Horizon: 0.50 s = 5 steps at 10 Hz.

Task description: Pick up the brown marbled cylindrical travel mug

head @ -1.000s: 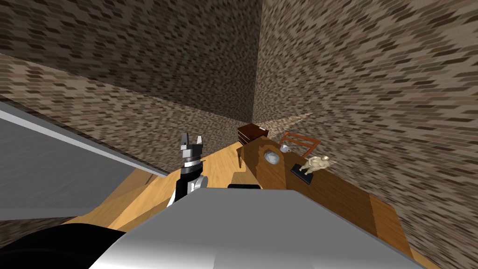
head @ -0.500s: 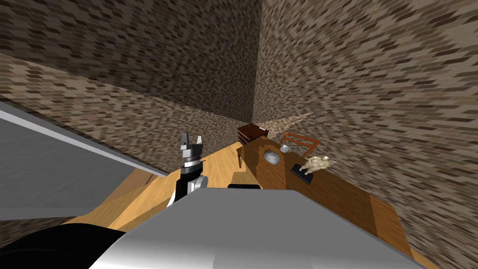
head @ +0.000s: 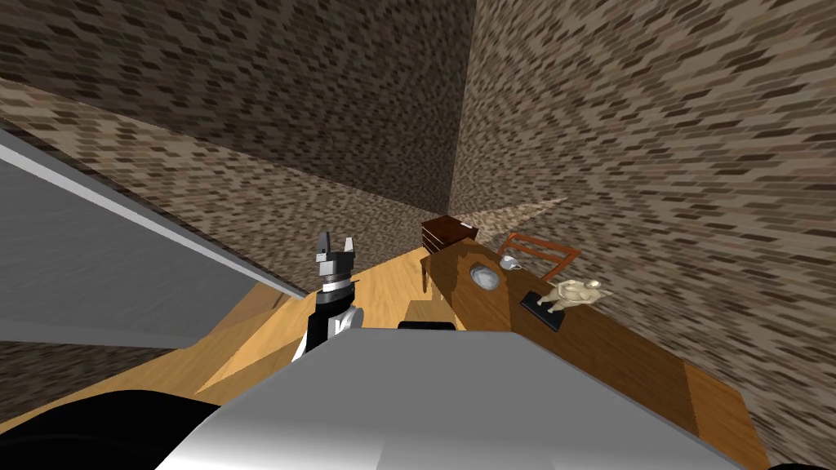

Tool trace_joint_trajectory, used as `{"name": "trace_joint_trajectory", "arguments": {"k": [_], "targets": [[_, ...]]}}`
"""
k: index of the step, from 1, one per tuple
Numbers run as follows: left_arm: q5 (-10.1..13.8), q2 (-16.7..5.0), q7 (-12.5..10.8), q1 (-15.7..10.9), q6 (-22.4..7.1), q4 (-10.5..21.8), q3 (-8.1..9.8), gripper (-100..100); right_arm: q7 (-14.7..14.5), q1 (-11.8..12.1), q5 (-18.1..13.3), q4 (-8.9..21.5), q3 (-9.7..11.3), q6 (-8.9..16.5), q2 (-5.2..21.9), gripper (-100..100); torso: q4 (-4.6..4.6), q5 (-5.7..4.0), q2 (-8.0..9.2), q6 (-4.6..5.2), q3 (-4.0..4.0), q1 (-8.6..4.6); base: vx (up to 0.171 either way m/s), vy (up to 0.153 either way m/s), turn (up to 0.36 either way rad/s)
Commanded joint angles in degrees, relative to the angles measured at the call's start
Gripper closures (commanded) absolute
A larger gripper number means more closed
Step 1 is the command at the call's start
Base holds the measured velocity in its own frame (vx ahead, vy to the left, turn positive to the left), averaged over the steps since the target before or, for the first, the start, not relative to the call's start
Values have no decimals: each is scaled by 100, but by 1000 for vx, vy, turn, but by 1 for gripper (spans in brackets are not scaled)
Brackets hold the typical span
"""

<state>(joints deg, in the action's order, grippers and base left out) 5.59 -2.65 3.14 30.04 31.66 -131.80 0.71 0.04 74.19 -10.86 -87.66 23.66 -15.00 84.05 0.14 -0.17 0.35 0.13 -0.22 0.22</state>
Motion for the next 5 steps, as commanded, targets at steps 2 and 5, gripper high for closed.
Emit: {"name": "trace_joint_trajectory", "arguments": {"k": [2,5], "targets": [[0,0,0,0,0,0,0,0,-268,-159,392,356,284,-335,-15,100,-1,0,-3,2,2,-9,-4,29,64],[0,0,0,0,0,0,0,0,-508,-279,894,708,507,-594,-31,100,-3,7,-7,-2,5,6,-6,51,82]]}}
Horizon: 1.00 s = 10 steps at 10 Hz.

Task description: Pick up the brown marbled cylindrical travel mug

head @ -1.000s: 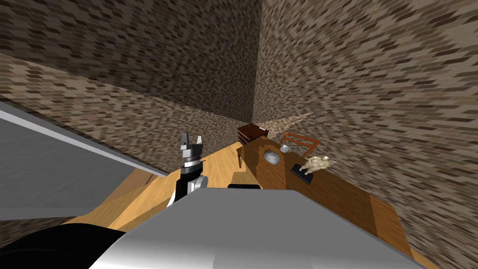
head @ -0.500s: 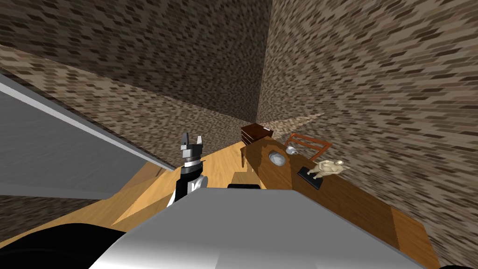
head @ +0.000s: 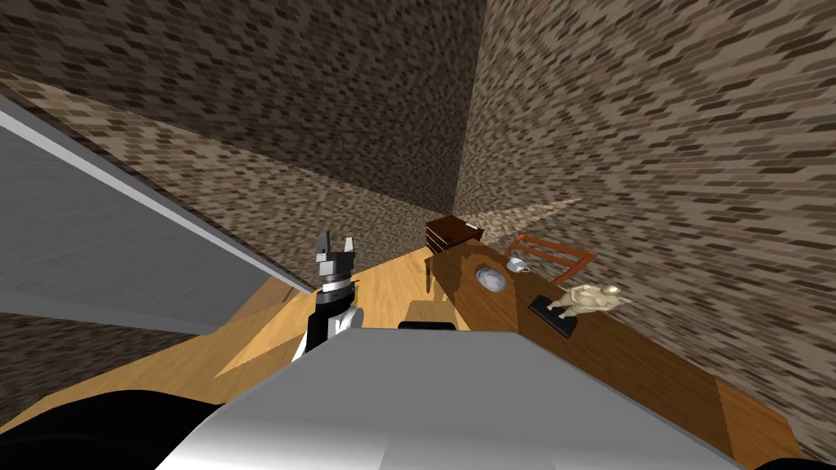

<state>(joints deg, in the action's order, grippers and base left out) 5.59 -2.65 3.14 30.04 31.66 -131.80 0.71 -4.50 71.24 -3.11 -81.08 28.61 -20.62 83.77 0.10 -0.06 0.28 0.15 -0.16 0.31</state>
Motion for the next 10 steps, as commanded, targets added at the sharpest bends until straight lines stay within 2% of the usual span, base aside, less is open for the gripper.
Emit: {"name": "trace_joint_trajectory", "arguments": {"k": [1,2,3,4,5,6,7,8,9,10], "targets": [[0,0,0,0,0,0,0,0,-286,-103,286,286,235,-286,-19,100,0,0,0,0,0,0,-13,69,131],[0,0,0,-1,0,0,0,0,-295,-103,462,358,235,-291,-19,100,0,4,1,-5,0,8,-11,49,59],[0,0,0,0,0,0,0,0,-529,-222,632,571,457,-533,-36,100,-1,6,0,-1,1,4,-8,62,103],[0,0,0,0,0,0,0,0,-535,-222,808,665,457,-550,-36,100,-2,8,-1,-4,2,11,-8,46,59],[0,0,0,0,0,0,0,0,-775,-342,986,870,680,-789,-53,100,-3,13,-2,-3,3,8,-10,48,117],[0,0,0,0,0,0,0,0,-775,-342,1171,973,680,-809,-53,100,-3,13,-4,-8,4,11,-6,45,66],[0,0,0,0,0,0,0,0,-1015,-462,1349,1153,903,-1043,-69,100,-5,16,-7,-6,6,11,-7,67,141],[0,0,0,0,0,0,0,0,-1015,-462,1521,1281,903,-1068,-69,100,-5,18,-8,-9,6,21,-2,56,61],[0,0,0,0,0,0,0,0,-1015,-462,1577,1281,903,-1068,-69,100,-7,23,-10,-5,8,22,1,18,-11],[0,0,0,0,0,0,1,0,-1256,-581,1835,1478,1126,-1318,-86,100,-9,23,-9,-1,9,14,-3,38,116]]}}
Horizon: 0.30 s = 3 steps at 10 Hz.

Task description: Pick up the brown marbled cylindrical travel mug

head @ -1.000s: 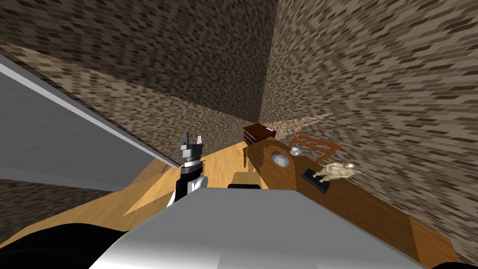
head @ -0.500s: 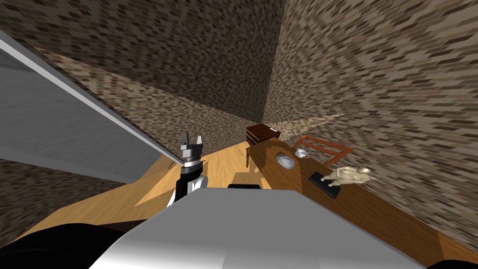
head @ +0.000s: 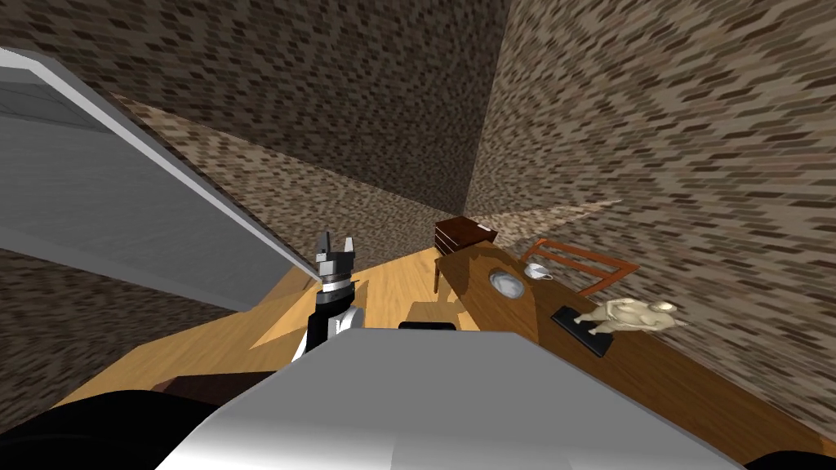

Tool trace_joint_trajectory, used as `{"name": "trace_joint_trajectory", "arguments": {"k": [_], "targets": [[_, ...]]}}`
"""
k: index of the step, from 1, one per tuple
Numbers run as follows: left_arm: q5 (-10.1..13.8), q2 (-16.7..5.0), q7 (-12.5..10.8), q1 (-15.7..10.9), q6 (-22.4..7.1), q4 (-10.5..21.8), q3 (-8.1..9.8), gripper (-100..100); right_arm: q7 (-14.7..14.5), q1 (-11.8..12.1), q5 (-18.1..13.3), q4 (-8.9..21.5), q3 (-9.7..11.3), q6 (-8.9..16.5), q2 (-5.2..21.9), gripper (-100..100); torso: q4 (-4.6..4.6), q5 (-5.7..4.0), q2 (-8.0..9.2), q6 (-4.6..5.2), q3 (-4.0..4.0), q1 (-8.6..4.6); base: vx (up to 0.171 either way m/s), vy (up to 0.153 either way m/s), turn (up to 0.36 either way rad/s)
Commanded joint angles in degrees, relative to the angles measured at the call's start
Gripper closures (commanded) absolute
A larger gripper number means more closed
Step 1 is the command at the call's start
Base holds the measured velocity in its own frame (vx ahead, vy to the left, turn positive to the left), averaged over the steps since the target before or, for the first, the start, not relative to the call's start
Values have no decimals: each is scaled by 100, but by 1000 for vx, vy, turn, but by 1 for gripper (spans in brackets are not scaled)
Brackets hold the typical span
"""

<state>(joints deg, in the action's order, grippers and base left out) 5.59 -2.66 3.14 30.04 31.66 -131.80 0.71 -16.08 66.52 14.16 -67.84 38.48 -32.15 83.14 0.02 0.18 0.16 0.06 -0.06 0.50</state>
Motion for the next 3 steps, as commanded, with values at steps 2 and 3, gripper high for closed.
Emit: {"name": "trace_joint_trajectory", "arguments": {"k": [2,3], "targets": [[0,0,0,0,0,0,0,0,-73,-63,142,165,88,-131,-8,100,-2,5,-1,4,1,1,-2,25,39],[0,0,0,1,0,0,1,0,-84,-69,158,188,94,-154,-5,0,-2,3,-1,7,1,-1,0,0,0]]}}
